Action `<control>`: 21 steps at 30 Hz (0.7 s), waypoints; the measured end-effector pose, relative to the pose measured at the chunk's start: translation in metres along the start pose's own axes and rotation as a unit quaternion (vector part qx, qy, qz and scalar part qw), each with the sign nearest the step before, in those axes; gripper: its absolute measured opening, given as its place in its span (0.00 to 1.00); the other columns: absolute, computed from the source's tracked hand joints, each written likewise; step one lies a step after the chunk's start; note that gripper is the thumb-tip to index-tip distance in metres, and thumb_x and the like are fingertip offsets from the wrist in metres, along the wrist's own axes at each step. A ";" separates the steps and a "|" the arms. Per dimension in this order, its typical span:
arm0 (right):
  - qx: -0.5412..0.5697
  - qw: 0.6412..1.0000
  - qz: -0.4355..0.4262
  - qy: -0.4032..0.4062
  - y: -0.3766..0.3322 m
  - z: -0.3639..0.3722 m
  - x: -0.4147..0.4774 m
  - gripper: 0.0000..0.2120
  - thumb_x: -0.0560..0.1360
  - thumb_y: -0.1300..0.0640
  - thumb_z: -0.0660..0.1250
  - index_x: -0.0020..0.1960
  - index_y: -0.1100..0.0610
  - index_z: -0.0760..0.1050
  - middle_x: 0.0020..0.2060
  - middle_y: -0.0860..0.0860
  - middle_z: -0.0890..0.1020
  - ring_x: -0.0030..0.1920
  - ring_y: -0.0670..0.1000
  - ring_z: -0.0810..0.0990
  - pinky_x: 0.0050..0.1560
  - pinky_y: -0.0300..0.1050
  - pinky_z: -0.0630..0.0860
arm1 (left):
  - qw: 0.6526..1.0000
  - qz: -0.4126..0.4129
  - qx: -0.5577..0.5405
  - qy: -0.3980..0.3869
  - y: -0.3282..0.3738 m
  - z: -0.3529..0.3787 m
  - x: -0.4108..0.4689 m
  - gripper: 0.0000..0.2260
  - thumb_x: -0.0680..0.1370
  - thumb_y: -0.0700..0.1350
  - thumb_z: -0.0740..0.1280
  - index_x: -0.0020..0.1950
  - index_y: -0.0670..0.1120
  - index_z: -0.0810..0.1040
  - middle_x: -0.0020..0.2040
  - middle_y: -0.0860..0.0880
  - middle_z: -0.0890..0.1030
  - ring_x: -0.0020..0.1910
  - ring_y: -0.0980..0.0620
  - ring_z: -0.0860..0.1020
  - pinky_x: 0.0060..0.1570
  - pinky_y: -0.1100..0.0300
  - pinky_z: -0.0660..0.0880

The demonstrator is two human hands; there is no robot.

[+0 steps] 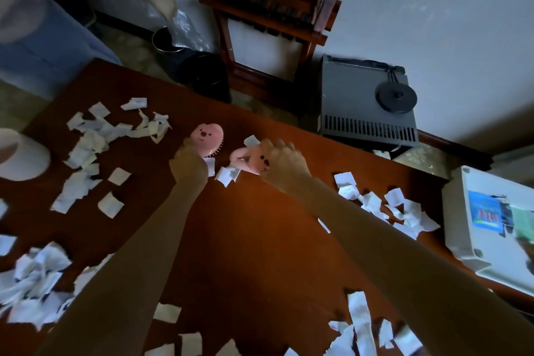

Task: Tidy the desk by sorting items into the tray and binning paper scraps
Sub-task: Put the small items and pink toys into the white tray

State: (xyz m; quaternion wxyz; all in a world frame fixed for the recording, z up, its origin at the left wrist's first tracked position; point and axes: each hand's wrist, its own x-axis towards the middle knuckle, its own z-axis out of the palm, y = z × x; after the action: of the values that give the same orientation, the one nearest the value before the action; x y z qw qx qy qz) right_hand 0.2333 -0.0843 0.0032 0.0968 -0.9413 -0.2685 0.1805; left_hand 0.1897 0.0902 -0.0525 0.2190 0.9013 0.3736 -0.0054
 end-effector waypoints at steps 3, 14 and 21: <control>0.021 0.999 0.006 0.036 0.009 -0.003 -0.012 0.28 0.72 0.57 0.69 0.69 0.55 0.63 0.62 0.56 0.69 0.62 0.57 0.70 0.64 0.50 0.70 | 0.999 0.022 -0.044 0.011 0.015 -0.001 -0.017 0.14 0.77 0.32 0.60 0.62 0.35 0.69 0.59 0.36 0.76 0.59 0.39 0.75 0.59 0.46 0.73; 0.021 0.975 0.101 0.195 0.095 -0.038 -0.112 0.24 0.68 0.63 0.68 0.63 0.63 0.70 0.58 0.61 0.72 0.58 0.61 0.70 0.60 0.54 0.69 | 0.974 0.167 -0.151 0.015 0.108 -0.004 -0.129 0.13 0.76 0.32 0.62 0.60 0.36 0.71 0.57 0.38 0.78 0.58 0.41 0.77 0.57 0.48 0.76; 0.019 0.946 0.213 0.244 0.202 -0.042 -0.215 0.23 0.68 0.60 0.70 0.62 0.60 0.71 0.58 0.59 0.76 0.59 0.62 0.71 0.63 0.54 0.66 | 0.955 0.232 -0.170 -0.076 0.202 0.024 -0.223 0.10 0.77 0.33 0.61 0.58 0.36 0.72 0.58 0.40 0.78 0.60 0.42 0.75 0.53 0.53 0.73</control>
State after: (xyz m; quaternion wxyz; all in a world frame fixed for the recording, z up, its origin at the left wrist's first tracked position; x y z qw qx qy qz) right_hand 0.1746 -0.3728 0.0474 0.1369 -0.9897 -0.0265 -0.0328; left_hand 0.1694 -0.1950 0.0431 0.3918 0.9097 0.1316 0.0402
